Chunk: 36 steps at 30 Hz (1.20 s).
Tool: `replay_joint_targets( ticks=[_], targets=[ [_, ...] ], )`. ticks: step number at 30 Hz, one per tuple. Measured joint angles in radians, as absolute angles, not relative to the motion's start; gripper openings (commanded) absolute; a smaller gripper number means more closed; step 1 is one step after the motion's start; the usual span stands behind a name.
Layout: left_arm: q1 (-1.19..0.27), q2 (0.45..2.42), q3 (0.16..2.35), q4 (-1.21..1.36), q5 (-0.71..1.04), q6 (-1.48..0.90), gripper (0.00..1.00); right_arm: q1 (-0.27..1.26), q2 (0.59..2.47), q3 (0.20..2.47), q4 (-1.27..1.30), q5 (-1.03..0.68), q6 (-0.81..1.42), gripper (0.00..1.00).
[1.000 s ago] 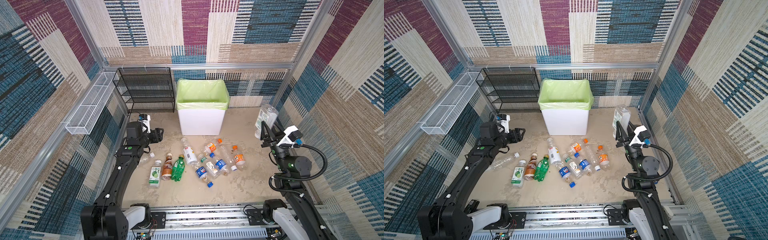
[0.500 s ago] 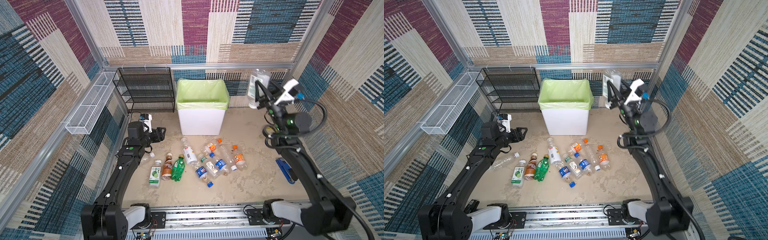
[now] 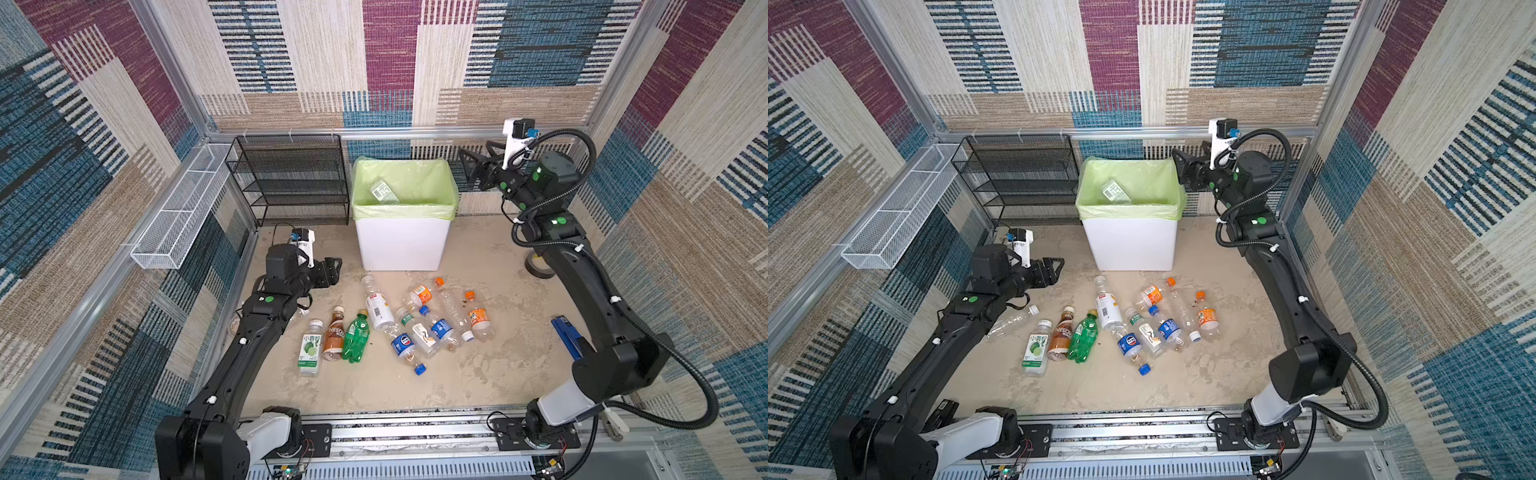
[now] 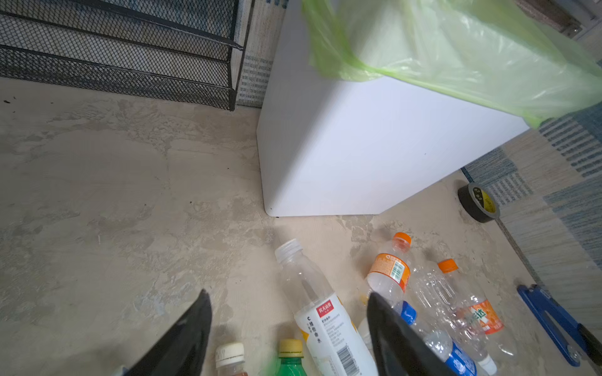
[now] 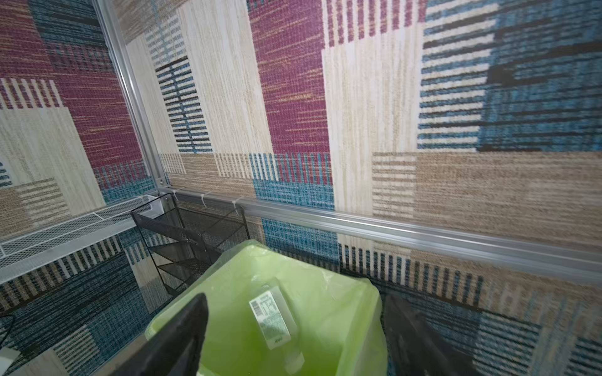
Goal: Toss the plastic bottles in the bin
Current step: 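Grasp the white-capped clear bottle with the left gripper while the right arm withdraws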
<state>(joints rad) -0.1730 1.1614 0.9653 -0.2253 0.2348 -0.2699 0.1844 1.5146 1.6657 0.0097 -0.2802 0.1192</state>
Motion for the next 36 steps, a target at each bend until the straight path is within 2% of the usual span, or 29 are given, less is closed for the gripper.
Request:
replay_joint_targets(
  ticks=[8,16,24,36],
  targets=[
    [-0.344,1.187,0.922,-0.252,0.156,-0.408,0.82,0.109,1.246,1.215,0.082,-0.179,0.138,0.90],
    [-0.431,1.329,0.928,-0.269,0.108,-0.552,0.84,0.049,1.098,0.866,0.060,-0.077,0.194,0.90],
    [-0.448,1.512,1.029,-0.307,0.141,-0.657,0.88,0.031,1.081,0.809,0.051,-0.055,0.212,0.90],
    [-0.483,1.631,1.040,-0.321,0.161,-0.749,0.84,0.024,1.074,0.748,0.086,-0.044,0.235,0.89]
  ],
)
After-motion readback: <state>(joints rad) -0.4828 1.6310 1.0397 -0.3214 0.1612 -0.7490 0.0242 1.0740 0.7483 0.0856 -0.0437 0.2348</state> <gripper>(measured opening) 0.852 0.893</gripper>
